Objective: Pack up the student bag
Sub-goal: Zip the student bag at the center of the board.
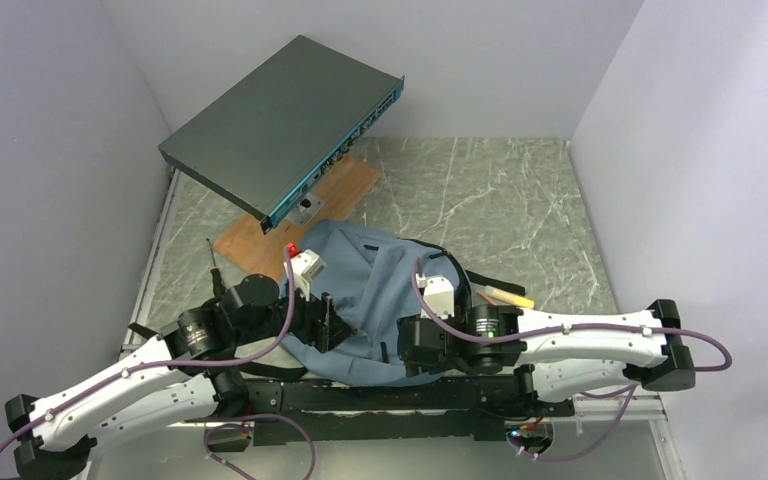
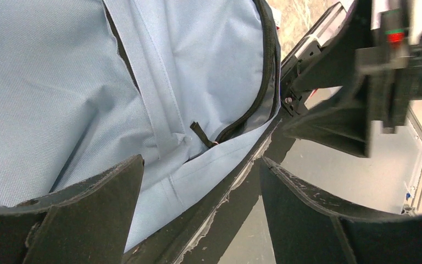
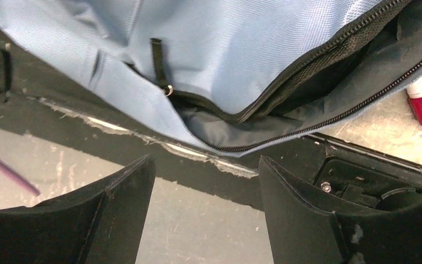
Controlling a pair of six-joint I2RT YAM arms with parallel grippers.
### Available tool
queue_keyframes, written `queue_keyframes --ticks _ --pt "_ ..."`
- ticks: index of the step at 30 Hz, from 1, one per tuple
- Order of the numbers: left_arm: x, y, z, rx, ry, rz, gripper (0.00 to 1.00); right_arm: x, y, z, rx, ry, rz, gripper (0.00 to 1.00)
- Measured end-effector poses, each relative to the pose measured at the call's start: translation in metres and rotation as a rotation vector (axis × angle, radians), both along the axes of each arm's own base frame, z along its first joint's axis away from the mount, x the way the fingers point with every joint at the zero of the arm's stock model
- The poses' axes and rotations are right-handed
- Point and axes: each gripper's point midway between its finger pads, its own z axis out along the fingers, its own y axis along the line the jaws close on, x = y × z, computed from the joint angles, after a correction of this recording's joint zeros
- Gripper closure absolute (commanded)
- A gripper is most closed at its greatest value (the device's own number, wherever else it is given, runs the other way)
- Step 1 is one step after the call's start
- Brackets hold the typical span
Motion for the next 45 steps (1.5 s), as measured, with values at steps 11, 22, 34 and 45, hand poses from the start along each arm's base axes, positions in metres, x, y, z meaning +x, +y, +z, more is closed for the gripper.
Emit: queue_keyframes --ticks 11,22,34,45 --pt "-0.003 0.0 -0.008 0.008 0.012 -0.011 0.17 -0.003 0.038 0.052 0.118 -0.113 0.079 0.35" --pt "-0.001 0.006 -0.012 0.031 0.017 0.016 0.17 0.061 0.063 -0.016 0.307 -0.025 0.055 0.49" --pt "-0.001 0.006 -0.012 0.025 0.036 0.032 0.17 0.049 0.085 -0.04 0.32 0.041 0.194 0.56" --pt "0.001 0.004 -0.019 0.05 0.052 0.031 0.13 0.029 0.069 -0.066 0.257 0.077 0.224 0.55"
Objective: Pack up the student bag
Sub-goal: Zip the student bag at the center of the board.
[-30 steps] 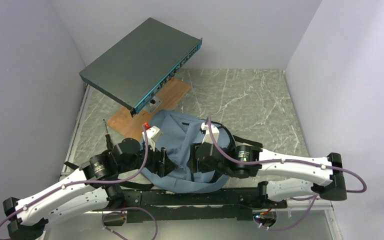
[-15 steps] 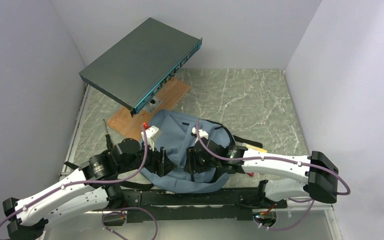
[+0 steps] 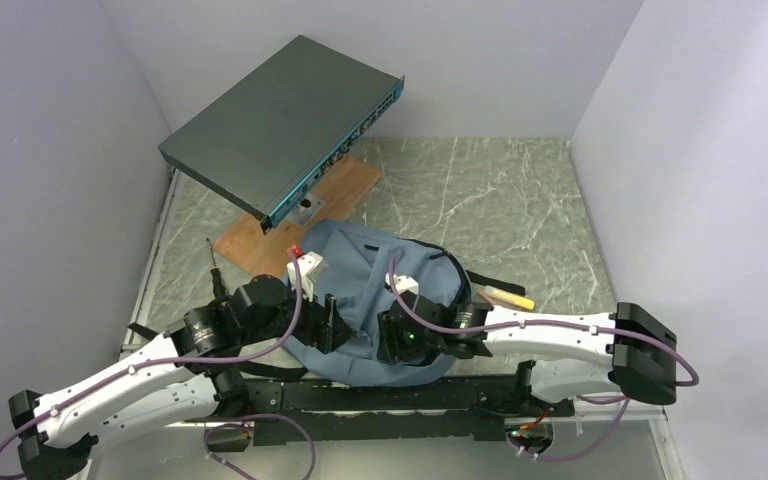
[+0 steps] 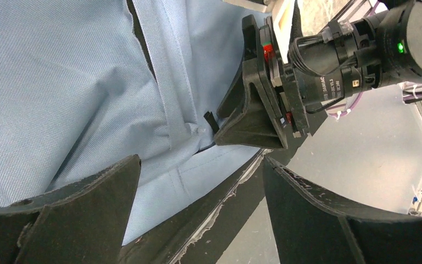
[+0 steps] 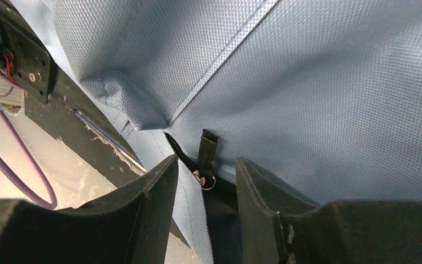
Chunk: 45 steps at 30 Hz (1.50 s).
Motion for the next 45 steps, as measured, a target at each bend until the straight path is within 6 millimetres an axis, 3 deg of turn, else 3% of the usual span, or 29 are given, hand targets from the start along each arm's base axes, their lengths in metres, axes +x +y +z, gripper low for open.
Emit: queue_keyframes --ticks 9,18,24,32,38,41,45 --pt "0.001 -0.001 -0.002 0.007 0.005 0.0 0.12 -0.002 0.002 -0.013 -0.041 -0.048 -0.002 0.68" --pt "0.001 -0.001 -0.001 -0.001 0.008 0.004 0.13 0.007 0.009 -0.013 -0.062 -0.106 -0.051 1.0" --pt "-0.005 -0.003 -0.006 -0.02 0.032 -0.008 0.15 0.009 0.006 -0.005 -0.044 -0.11 -0.085 1.0" --pt "-0.03 -0.011 -0.052 0.014 0.06 -0.17 0.09 0.007 0.01 0.026 0.069 -0.087 -0.136 1.0" --pt "-0.041 -0.035 -0.052 0.013 -0.015 -0.258 0.15 0.007 0.01 0.035 0.074 -0.043 -0.2 1.0" --pt "-0.046 -0.044 -0.074 0.104 -0.03 -0.271 0.22 0.009 0.006 0.039 0.052 -0.036 -0.245 1.0" --pt "-0.042 -0.043 -0.107 0.225 -0.009 -0.219 0.21 0.013 -0.001 0.041 -0.047 -0.055 -0.313 1.0"
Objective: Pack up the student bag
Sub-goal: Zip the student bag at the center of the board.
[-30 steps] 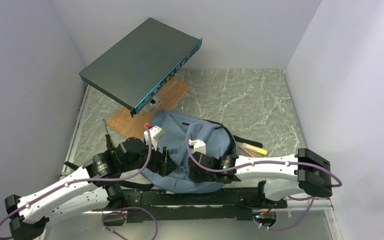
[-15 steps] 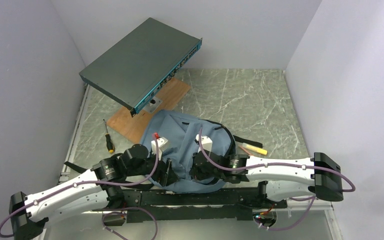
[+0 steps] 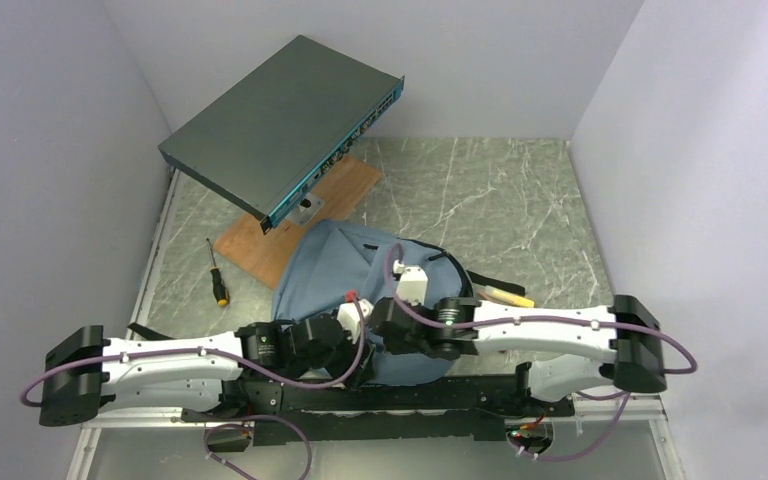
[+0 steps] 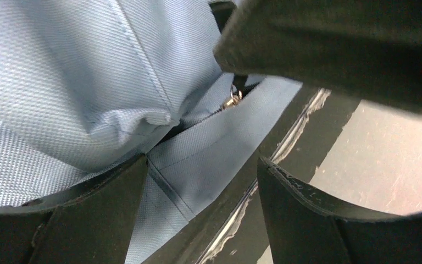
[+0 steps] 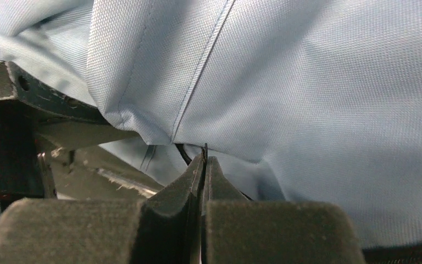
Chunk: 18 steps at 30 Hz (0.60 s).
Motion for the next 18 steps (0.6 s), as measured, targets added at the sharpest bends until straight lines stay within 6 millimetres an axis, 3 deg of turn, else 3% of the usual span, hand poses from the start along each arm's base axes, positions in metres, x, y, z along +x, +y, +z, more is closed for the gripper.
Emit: queue_keyframes --ticks 7,9,13,18 --pt "0.006 0.007 -0.022 0.012 0.06 0.147 0.22 -0.005 -0.01 -0.011 -0.314 -0.021 -0.214 1.0" --pt "0.007 0.011 -0.031 0.032 0.074 0.18 0.23 -0.005 -0.026 -0.012 -0.364 -0.036 -0.286 1.0" --pt "0.009 0.011 -0.03 0.01 0.086 0.218 0.23 -0.005 -0.057 -0.014 -0.372 -0.052 -0.342 1.0" --pt "0.011 0.02 -0.028 -0.038 0.079 0.255 0.22 0.002 -0.117 0.008 -0.286 -0.095 -0.407 1.0"
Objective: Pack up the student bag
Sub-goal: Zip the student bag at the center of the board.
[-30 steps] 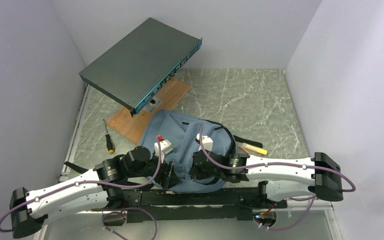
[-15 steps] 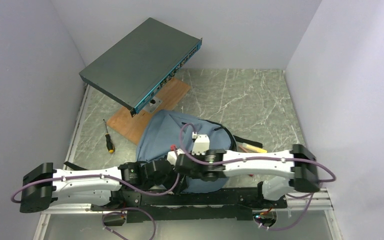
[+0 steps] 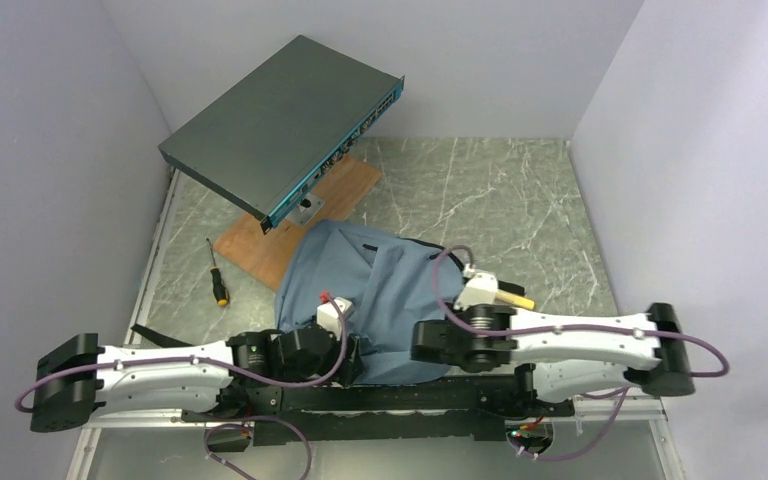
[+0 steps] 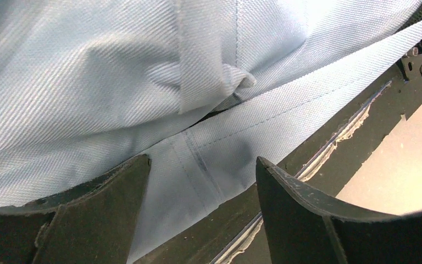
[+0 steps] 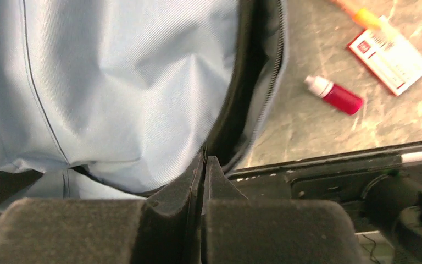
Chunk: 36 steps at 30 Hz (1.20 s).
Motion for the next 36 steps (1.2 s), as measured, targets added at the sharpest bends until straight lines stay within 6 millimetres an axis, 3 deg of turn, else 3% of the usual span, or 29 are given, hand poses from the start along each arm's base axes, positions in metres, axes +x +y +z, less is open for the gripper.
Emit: queue_keyframes --ticks 2,5,9,12,15,20,22,25,30,34,35,36 --pt "0.0 0.005 0.001 -0.015 -0.01 0.007 0.21 0.005 -0.018 0.011 0.033 -0.039 -0.016 1.0" --pt "0.002 0.009 0.007 -0.036 -0.027 0.018 0.16 0.012 -0.028 0.027 0.101 -0.083 -0.018 1.0" --pt "0.004 0.012 0.019 -0.062 -0.071 -0.002 0.08 0.022 -0.021 0.039 0.169 -0.13 0.044 1.0" --pt "0.003 0.009 0.033 -0.077 -0.118 -0.052 0.1 0.026 -0.008 0.041 0.188 -0.156 0.124 1.0" --pt "0.003 -0.008 0.072 -0.13 -0.191 -0.143 0.12 0.026 0.003 0.046 0.219 -0.177 0.205 1.0" --pt "0.01 -0.057 0.153 -0.24 -0.321 -0.254 0.17 0.03 0.01 0.057 0.251 -0.202 0.268 1.0" --pt "0.014 -0.079 0.167 -0.268 -0.353 -0.28 0.2 0.031 0.01 0.057 0.245 -0.2 0.276 1.0" --pt "0.017 -0.1 0.145 -0.226 -0.344 -0.311 0.26 0.03 0.01 0.056 0.243 -0.196 0.281 1.0" --pt "0.02 -0.114 0.086 -0.084 -0.284 -0.347 0.38 0.029 0.009 0.052 0.239 -0.178 0.262 1.0" --pt "0.019 -0.117 0.069 -0.05 -0.261 -0.359 0.63 0.029 0.004 0.042 0.194 -0.149 0.224 1.0" --pt "0.02 -0.119 0.068 -0.051 -0.261 -0.36 0.73 0.029 0.002 0.04 0.181 -0.144 0.212 1.0" --pt "0.02 -0.12 0.068 -0.052 -0.26 -0.36 0.92 0.03 0.0 0.037 0.166 -0.137 0.196 1.0"
